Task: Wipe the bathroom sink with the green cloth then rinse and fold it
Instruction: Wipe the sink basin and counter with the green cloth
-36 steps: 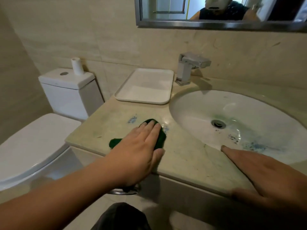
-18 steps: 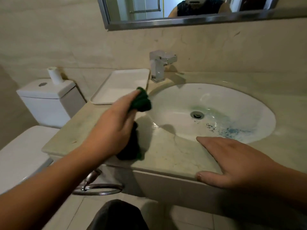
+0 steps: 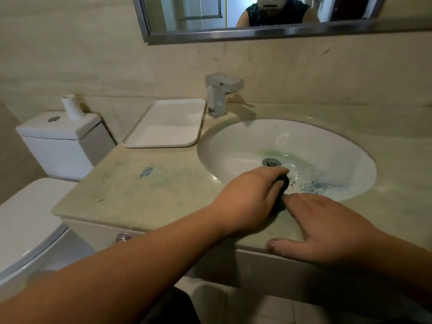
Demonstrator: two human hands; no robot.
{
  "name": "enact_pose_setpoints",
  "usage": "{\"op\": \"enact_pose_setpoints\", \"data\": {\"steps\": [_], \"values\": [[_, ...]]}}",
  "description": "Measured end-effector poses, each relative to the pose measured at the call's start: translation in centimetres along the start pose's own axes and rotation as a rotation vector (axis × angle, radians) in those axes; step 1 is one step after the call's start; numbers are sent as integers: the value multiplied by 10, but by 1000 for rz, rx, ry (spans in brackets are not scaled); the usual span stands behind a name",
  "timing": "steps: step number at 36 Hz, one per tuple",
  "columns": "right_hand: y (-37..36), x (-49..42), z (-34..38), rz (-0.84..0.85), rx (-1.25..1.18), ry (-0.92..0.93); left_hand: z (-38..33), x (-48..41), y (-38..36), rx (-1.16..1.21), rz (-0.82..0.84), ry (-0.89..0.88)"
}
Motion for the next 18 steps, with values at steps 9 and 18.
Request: {"op": "enact_pose_setpoints", "data": {"steps": [9, 18], "values": [[14, -3, 26, 98, -12, 70, 100, 66, 188, -98, -388, 197], [-5, -27, 42, 119, 3, 95, 254, 148, 230, -376, -222, 550]]}}
Point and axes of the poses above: each hand's wrist, its own x-axis away from the middle knuckle, its own y-axis out of the back of the hand, z = x × y, the point moved 10 cm from there along -x, towards the middle knuckle, and after that the axes turned 12 degrees about -z, right-handed, at the moved point
